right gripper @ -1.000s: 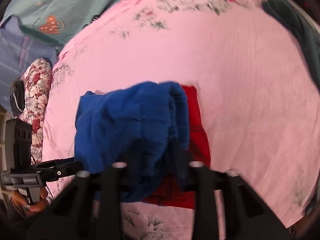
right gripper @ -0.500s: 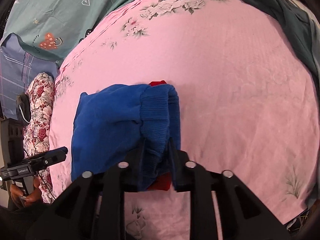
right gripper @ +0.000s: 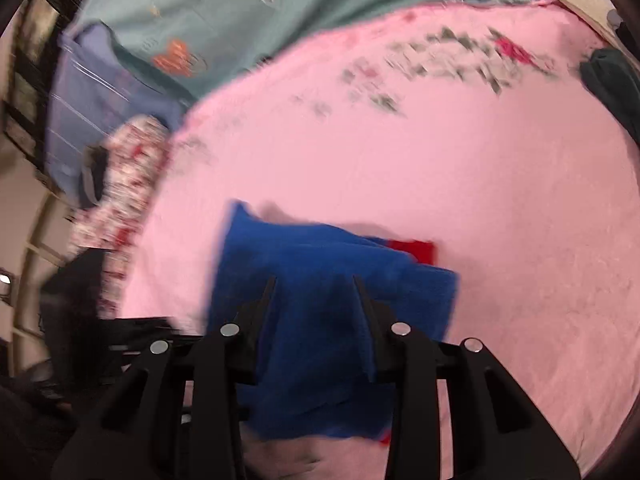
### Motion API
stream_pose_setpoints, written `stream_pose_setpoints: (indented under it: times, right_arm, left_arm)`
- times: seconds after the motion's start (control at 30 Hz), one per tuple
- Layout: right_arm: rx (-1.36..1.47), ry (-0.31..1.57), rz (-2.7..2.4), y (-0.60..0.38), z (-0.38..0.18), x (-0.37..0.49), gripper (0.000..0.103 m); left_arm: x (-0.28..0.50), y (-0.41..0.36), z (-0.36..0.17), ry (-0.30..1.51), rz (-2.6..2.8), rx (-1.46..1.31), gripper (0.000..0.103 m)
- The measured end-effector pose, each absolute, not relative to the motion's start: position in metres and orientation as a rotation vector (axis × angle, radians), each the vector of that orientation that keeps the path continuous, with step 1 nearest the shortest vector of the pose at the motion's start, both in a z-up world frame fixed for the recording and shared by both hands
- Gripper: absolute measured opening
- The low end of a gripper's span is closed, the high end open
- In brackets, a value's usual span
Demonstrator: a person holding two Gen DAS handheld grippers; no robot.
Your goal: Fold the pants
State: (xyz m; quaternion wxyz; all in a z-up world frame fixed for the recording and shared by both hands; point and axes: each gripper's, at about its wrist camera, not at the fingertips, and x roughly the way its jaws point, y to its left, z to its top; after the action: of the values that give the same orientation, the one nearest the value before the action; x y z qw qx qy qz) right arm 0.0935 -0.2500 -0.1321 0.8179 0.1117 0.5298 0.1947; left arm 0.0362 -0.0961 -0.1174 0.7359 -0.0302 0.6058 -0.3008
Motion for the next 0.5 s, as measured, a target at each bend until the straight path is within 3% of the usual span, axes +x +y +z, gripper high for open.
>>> stream_pose_setpoints:
  times: [0.07, 0.1, 0.17, 0.27, 0.4, 0.5]
  right_arm:
    - [0.312, 1.115, 0.431, -0.272, -0.160, 0.099, 0.001]
    - [0.400, 1.118, 0.458, -0.282, -0.166, 0.100, 0.001]
    - [0.424, 1.134, 0.454, -0.284, -0.159, 0.099, 0.002]
    - [0.360, 1.100, 0.461, -0.277, -0.122, 0.085, 0.017]
    - [0.300, 1.030, 0.592, -0.266, -0.084, 0.050, 0.017]
    - [0.193, 1.065, 0.641, -0.254, -0.092, 0.026, 0.017]
  left_arm:
    - [0.033, -0.096, -0.125, 1.342, -0.660, -0.048, 0.073]
    - [0.031, -0.096, -0.129, 1.350, -0.652, -0.035, 0.073]
    - [0.028, -0.093, -0.124, 1.333, -0.653, -0.018, 0.073]
    - [0.029, -0.070, -0.102, 1.291, -0.615, -0.072, 0.073]
    - [0.031, -0.033, -0.080, 1.232, -0.570, -0.170, 0.077]
    - [0.030, -0.028, -0.096, 1.276, -0.560, -0.160, 0.077]
